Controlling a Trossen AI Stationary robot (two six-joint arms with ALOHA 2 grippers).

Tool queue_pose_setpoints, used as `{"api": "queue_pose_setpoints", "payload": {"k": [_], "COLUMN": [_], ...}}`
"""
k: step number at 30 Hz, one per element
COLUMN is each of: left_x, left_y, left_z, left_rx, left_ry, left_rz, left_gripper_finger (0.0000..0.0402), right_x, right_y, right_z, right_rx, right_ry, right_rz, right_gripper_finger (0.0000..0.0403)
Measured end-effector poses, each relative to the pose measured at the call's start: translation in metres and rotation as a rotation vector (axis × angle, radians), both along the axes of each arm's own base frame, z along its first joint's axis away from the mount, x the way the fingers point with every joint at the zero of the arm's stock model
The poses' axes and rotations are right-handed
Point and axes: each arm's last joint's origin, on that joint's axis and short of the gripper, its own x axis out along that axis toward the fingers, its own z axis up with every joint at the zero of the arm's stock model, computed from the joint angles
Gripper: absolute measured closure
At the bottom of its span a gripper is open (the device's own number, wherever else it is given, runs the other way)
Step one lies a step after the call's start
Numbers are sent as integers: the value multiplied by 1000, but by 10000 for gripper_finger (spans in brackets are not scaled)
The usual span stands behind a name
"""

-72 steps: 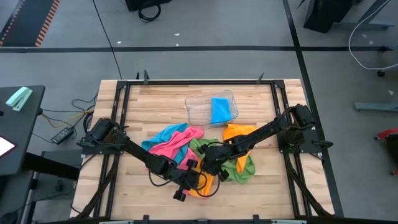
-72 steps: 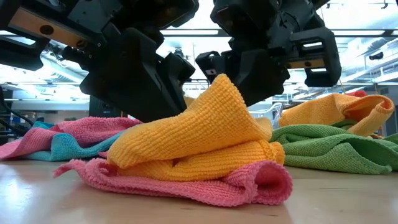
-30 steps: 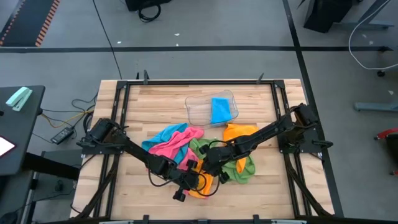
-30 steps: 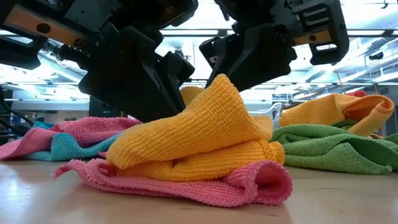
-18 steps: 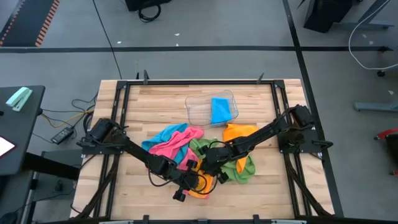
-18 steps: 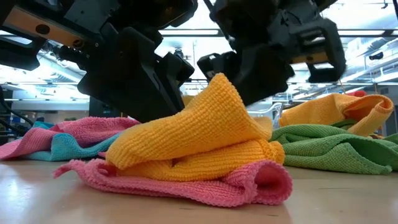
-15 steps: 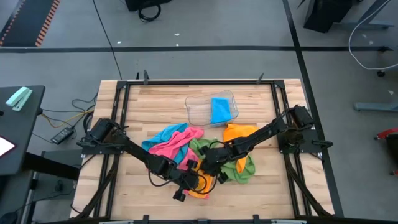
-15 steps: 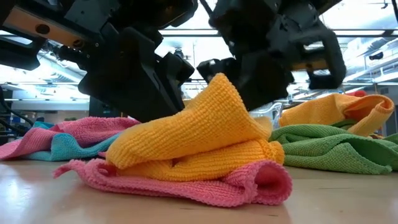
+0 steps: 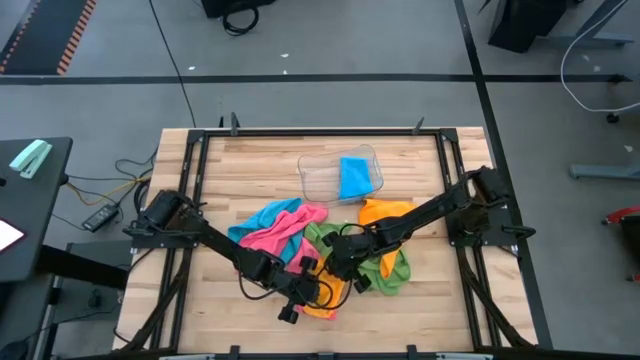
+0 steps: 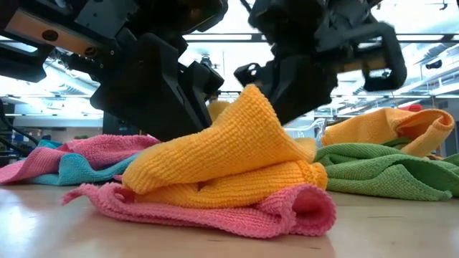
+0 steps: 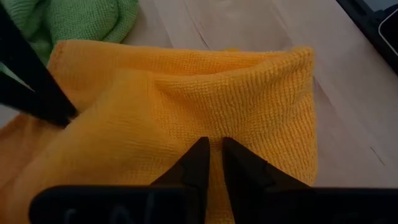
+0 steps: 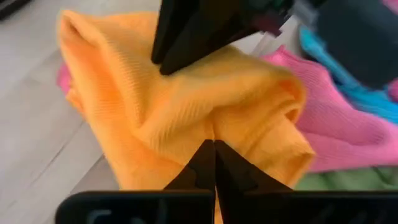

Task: Fold microfiber towels
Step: Fold the left yellow microfiber cloth

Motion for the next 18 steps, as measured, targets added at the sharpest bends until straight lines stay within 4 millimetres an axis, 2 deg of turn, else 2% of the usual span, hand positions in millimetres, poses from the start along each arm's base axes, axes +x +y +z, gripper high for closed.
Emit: {"api": "queue_pose_setpoints", "payload": {"k": [7,12,18], "left_x": [0,0,0], "left_y": [0,0,-1], "left_z": [0,0,0], "left_rx": [0,-1,-6], "left_ry": [0,-1,5], "left_rz": [4,4,1], "left_gripper_finger": [341,342,345], "right_x": [-18,-25,-25], "right_y": [-3,-5,-12], "right_z": [21,19,19], "right_rx": [52,70,103], "right_ry": [90,184,220], "right_rz": [2,-27,-107], "right_gripper_finger": [400,397,369]}}
